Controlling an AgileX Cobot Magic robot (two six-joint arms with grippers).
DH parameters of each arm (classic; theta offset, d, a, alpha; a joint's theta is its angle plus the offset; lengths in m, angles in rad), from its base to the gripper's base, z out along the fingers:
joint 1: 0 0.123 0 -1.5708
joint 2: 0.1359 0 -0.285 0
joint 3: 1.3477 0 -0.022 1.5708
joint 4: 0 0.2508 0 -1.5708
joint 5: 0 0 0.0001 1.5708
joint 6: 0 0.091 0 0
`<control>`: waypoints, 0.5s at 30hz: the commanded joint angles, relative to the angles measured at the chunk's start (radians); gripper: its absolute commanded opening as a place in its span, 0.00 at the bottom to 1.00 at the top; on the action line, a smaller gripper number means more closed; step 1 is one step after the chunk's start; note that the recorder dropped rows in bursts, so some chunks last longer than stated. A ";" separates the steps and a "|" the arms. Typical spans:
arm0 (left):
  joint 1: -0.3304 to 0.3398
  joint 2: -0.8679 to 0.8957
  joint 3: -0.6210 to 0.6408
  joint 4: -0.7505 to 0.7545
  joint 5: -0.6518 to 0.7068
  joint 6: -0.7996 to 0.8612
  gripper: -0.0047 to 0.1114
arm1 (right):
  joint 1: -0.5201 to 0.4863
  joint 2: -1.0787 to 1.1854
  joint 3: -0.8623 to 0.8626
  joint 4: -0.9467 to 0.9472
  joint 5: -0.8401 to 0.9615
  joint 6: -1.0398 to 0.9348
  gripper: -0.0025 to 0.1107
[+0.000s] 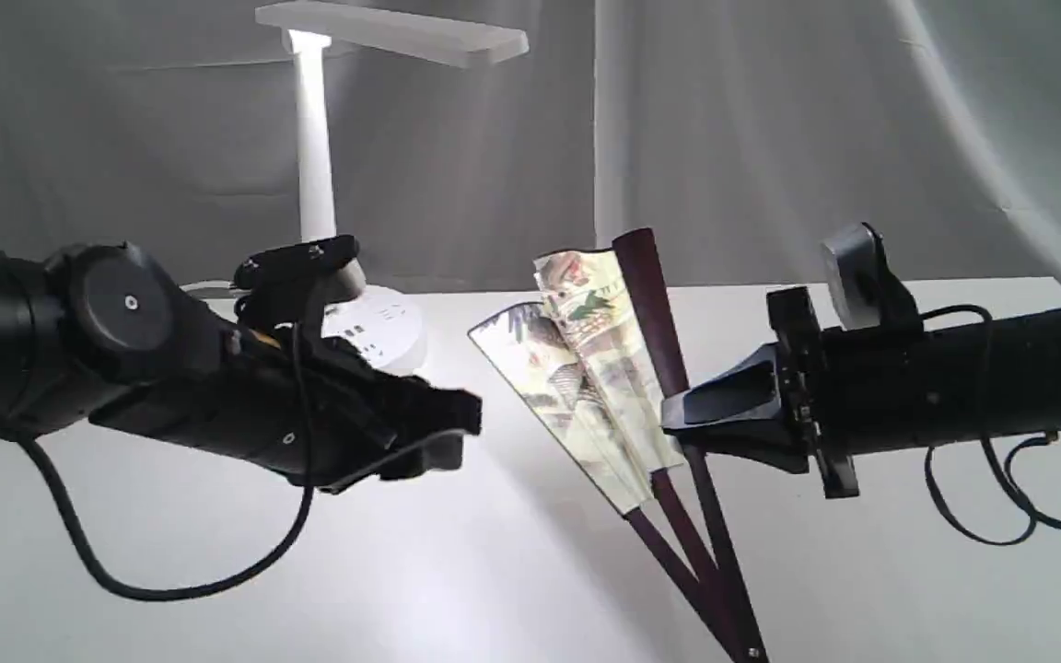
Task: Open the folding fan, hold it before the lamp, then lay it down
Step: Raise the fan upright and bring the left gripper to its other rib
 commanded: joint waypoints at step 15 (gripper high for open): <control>0.006 0.105 -0.005 -0.662 -0.068 0.293 0.45 | -0.006 -0.016 0.007 0.088 0.015 -0.040 0.02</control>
